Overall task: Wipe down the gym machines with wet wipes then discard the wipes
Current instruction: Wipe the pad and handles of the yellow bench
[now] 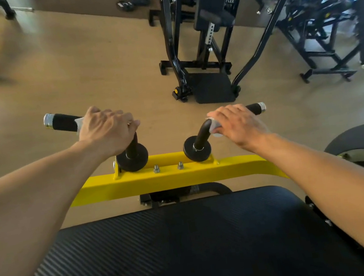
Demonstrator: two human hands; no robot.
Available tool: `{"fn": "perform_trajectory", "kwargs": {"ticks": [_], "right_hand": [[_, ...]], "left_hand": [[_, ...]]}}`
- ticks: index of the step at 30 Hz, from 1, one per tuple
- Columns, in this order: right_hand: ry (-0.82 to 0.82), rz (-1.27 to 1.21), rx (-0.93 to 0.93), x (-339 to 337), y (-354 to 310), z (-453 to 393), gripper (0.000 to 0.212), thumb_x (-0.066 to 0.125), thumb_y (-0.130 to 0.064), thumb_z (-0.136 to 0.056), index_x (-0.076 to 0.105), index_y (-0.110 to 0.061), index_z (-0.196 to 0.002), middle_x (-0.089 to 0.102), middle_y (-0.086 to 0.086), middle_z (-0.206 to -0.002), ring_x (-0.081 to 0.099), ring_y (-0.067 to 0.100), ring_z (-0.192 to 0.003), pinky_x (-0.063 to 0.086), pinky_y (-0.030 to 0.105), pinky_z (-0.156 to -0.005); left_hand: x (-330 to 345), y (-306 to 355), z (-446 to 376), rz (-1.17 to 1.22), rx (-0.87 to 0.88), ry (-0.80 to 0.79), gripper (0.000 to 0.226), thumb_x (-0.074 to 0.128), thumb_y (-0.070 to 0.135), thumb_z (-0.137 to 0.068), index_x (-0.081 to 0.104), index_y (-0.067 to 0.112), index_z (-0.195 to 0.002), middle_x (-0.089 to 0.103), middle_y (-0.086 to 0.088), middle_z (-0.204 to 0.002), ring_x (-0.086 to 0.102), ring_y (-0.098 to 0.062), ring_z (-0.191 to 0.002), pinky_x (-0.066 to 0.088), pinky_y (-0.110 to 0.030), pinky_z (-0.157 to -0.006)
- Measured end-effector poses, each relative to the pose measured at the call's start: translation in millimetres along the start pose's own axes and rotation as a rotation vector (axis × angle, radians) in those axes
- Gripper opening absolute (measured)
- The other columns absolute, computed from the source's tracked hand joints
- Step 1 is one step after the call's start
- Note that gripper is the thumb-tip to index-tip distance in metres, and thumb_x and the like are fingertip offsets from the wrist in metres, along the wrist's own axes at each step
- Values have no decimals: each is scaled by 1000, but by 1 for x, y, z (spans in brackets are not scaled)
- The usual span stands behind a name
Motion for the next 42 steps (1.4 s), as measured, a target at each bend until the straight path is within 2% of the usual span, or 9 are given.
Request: {"fn": "perform_trajectory", "kwargs": {"ticks": [4,8,13,20,26,30,33,37,42], "right_hand": [[-90,230,-147,3,-48,-22,30,42,-28,-103,60,-22,-126,62,3,-121,58,24,-110,47,42,-93],[-309,615,-221,23,-82,-28,33,46,-26,-105,64,-12,-128,61,8,-126,53,28,-122,36,50,-107],[-190,476,-281,25,-68,-23,45,41,-27,-105,44,-17,-149,59,8,-135,53,28,-127,35,49,-110],[-16,-180,216,11,65,23,59,26,-61,-100,54,-22,-135,61,3,-123,55,25,-116,38,41,-103],[145,-115,512,11,69,28,61,13,-46,-107,63,-12,-113,68,9,-113,57,27,-112,28,44,-118],[157,-43,254,4,-17,-7,41,26,-36,-108,62,-16,-105,65,4,-104,57,21,-99,36,40,-105],[-138,359,45,21,-76,-30,31,39,-27,-105,64,-15,-118,61,6,-112,53,24,-106,37,39,-96],[-543,750,42,53,-100,-27,29,60,-30,-100,64,-17,-125,61,8,-114,50,30,-114,33,42,-99],[-446,849,-185,71,-100,-25,37,52,-27,-104,60,-12,-137,61,9,-125,51,32,-125,34,46,-110]], "left_hand": [[2,-1,1,-24,-13,-3,48,27,53,-104,65,25,-96,66,4,-90,57,-21,-81,38,-42,-90],[2,-2,0,-28,-10,-18,49,26,54,-104,65,26,-96,66,5,-92,57,-21,-82,38,-42,-90],[4,-5,-3,-47,-18,-26,49,25,54,-104,65,27,-94,65,7,-91,54,-18,-79,38,-40,-86],[6,-5,-5,-75,-31,21,50,25,55,-102,63,27,-86,69,6,-90,58,-20,-78,37,-39,-81],[5,-1,-4,-94,-40,24,51,24,53,-103,65,27,-90,70,5,-92,62,-22,-84,38,-40,-85],[4,0,-4,-83,-40,9,50,24,52,-104,65,26,-91,69,4,-94,61,-23,-85,37,-41,-87],[3,0,-4,-74,-31,-4,50,24,54,-104,65,27,-94,69,4,-97,60,-22,-86,37,-41,-88],[5,-1,-3,-55,-12,-61,51,23,57,-103,66,29,-102,66,4,-98,59,-21,-89,38,-43,-92],[6,-5,-6,-16,-18,-141,50,23,58,-103,64,31,-111,65,5,-101,57,-21,-95,36,-44,-96]]}}
Point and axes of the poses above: each hand's wrist, its own z-axis away from the middle knuckle, its own x-axis out of the palm, y = z × x, the point moved 6 cm from there along -z, towards the middle knuckle
